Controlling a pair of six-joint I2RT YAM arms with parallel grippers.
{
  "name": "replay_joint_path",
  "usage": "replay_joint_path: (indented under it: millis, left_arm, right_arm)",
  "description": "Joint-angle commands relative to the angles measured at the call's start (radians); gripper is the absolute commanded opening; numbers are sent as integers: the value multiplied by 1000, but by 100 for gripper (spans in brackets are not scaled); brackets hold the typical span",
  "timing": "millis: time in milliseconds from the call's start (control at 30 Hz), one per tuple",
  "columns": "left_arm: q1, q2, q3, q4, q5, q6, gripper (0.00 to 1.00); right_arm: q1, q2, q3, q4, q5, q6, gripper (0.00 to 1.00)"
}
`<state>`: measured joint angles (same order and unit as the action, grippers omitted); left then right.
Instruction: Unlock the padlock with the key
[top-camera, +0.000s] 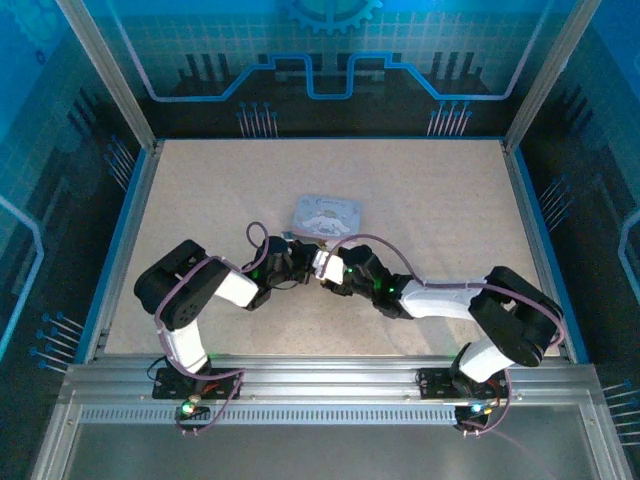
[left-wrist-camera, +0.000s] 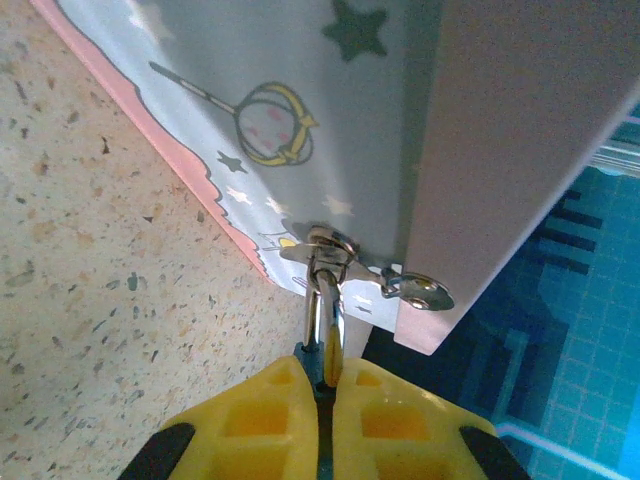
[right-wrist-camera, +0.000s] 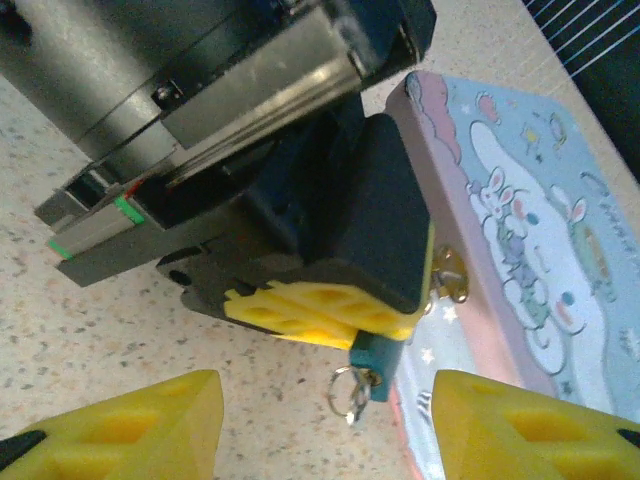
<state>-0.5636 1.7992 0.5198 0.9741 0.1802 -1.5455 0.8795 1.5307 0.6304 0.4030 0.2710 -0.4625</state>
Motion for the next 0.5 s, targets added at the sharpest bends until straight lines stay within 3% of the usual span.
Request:
replay_joint_path:
  millis: [0,267,467]
  left_arm:
    - [13,-26,-20,23,7,-10,0]
    - [18,-24,-18,40,18,-19,0]
    - [18,-19,-15,47,21,-28,0]
  right_arm:
    - [21,17,35,-46,92,-121,57]
    - [26,-12,-2,-84,80,-172,56]
    - [8,12,-2,-48,64,-193,47]
